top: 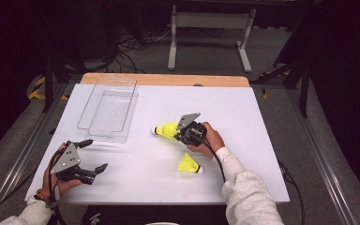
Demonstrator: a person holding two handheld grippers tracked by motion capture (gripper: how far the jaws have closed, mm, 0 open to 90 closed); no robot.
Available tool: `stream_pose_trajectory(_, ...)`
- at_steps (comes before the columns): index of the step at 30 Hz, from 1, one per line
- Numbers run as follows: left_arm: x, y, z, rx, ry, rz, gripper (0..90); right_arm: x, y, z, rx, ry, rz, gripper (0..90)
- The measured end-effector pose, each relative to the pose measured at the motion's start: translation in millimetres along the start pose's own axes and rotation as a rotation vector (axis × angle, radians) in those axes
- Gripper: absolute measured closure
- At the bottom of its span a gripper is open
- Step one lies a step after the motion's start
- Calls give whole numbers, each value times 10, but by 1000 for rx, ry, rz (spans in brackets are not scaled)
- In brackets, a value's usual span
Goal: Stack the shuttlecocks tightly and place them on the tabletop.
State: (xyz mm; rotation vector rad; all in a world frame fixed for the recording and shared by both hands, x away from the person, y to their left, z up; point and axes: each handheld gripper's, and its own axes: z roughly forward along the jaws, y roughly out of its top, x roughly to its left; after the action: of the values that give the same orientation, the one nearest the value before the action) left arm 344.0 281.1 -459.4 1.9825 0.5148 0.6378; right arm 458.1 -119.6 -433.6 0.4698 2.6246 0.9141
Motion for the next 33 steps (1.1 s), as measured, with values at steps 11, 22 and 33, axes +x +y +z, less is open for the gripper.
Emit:
stream_pose_trajectory(11,0,1,0,1,-3,3,42,35,27,38,-4,14,-11,880)
stream_pose_trajectory(22,1,1,-1,1,-1,5,43,42,9,52,14,-16,-2,716)
stream_pose_trajectory(33,-3,2,-6,-4,2,0,42,-5,-38,-81,-27,-37,58,556)
